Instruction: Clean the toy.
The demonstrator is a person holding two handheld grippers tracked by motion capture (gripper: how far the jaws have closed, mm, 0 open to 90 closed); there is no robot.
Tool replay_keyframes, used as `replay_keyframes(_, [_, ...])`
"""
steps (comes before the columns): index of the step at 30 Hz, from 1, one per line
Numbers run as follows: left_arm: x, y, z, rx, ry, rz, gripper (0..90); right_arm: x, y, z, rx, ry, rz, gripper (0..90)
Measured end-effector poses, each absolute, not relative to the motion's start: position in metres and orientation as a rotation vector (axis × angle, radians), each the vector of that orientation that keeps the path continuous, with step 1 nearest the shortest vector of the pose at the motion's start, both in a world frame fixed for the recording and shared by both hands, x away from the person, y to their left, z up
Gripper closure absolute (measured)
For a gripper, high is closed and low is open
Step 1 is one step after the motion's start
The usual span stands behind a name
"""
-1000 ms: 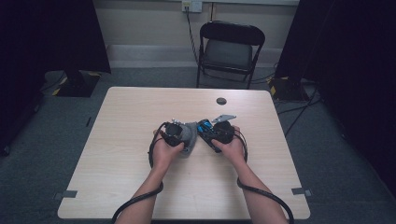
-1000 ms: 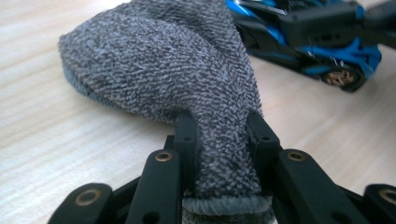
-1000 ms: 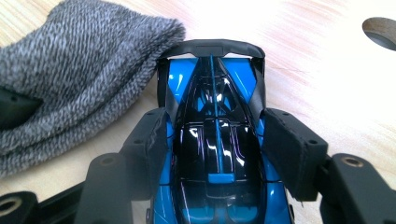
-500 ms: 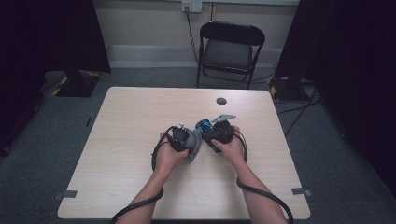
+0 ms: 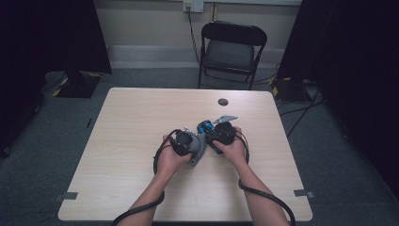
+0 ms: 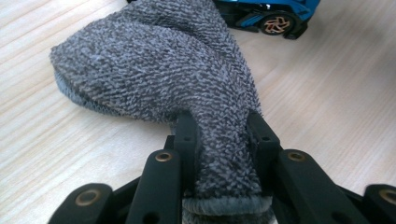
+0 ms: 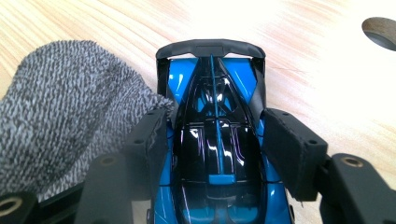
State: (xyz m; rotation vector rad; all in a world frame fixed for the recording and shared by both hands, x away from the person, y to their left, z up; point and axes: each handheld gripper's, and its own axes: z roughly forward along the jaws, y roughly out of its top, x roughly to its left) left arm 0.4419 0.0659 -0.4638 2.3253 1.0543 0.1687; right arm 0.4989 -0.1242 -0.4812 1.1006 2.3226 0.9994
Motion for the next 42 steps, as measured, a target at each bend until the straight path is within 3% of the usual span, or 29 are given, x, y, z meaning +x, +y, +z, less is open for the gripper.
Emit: replay_keyframes(42, [0.390, 0.030, -0.456, 2.356, 0.731, 0.035, 70.7, 0.500, -0.124, -0.480, 1.099, 2.333, 0.991, 40.8])
